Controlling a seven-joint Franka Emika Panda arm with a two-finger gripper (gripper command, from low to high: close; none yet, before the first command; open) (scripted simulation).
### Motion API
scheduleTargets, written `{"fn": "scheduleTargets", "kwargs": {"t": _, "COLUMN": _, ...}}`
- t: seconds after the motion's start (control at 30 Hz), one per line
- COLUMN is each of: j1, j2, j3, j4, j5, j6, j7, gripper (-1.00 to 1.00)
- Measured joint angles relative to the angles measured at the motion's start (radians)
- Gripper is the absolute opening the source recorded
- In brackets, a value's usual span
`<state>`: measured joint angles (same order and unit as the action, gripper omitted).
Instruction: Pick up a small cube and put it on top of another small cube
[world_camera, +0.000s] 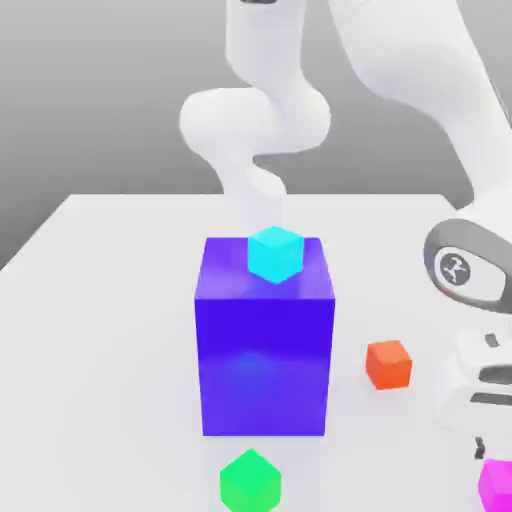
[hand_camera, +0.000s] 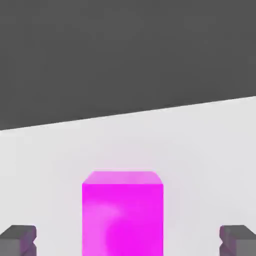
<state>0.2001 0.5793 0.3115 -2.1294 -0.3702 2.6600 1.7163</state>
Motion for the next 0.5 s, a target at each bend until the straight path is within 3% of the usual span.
{"fn": "scheduleTargets", "kwargs": {"t": 0.03, "j1": 0.01, "j2": 0.024, "j3": -0.013, "j4": 0.006, "j5": -0.011, "j6": 0.017, "j7": 0.009, "gripper": -1.0}}
{"fn": "scheduleTargets", "kwargs": {"t": 0.23, "j1": 0.016, "j2": 0.035, "j3": -0.019, "j4": 0.009, "j5": -0.016, "j6": 0.028, "j7": 0.012, "gripper": -1.0}}
{"fn": "scheduleTargets", "kwargs": {"t": 0.5, "j1": -0.071, "j2": -0.121, "j3": 0.051, "j4": -0.047, "j5": 0.046, "j6": -0.089, "j7": -0.126, "gripper": -1.0}}
